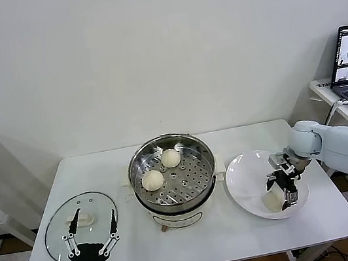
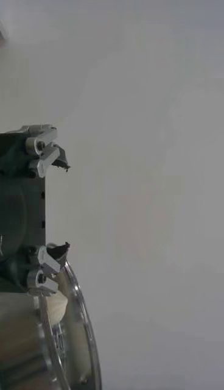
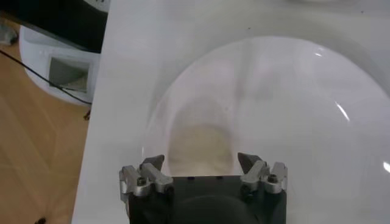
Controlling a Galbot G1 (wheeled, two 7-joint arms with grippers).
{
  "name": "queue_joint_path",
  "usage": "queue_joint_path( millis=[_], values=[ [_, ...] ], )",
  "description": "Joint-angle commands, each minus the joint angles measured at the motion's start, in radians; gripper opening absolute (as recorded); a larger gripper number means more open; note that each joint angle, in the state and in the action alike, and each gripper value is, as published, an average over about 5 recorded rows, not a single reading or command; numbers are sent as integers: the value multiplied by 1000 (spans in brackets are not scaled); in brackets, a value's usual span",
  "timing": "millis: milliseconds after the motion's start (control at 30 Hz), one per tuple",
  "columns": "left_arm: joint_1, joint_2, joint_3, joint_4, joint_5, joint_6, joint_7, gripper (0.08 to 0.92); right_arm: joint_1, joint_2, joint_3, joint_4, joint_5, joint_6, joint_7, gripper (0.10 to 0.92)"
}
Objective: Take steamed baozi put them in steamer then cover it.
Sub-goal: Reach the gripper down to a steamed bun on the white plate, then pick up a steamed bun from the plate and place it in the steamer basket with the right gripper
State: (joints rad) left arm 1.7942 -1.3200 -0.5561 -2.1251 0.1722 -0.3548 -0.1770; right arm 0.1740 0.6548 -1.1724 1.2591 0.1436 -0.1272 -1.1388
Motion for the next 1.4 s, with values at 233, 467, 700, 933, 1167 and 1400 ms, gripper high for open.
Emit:
queue_joint_path(
  millis=[233,467,700,933,1167,1400],
  values=[
    [-2,3,5,-1,0,0,-2,823,8,-8,31,6,-10,5,1,685],
    [0,9,8,-9,0,-1,-3,823,252,22,27,68,-30,123,-60,669],
    [4,14,13,-20,0,-2,-2,823,578,204,-58,88,19,377,-97,665],
    [9,18,12,-23,1,-6,-2,823,637,403,-57,112,-19,627,-60,670],
    [8,17,9,-23,0,-8,-3,823,568,501,-68,190,-159,772,-13,670],
    [4,16,6,-22,-1,-8,-3,823,477,554,-97,230,-253,855,-4,674]
  ],
)
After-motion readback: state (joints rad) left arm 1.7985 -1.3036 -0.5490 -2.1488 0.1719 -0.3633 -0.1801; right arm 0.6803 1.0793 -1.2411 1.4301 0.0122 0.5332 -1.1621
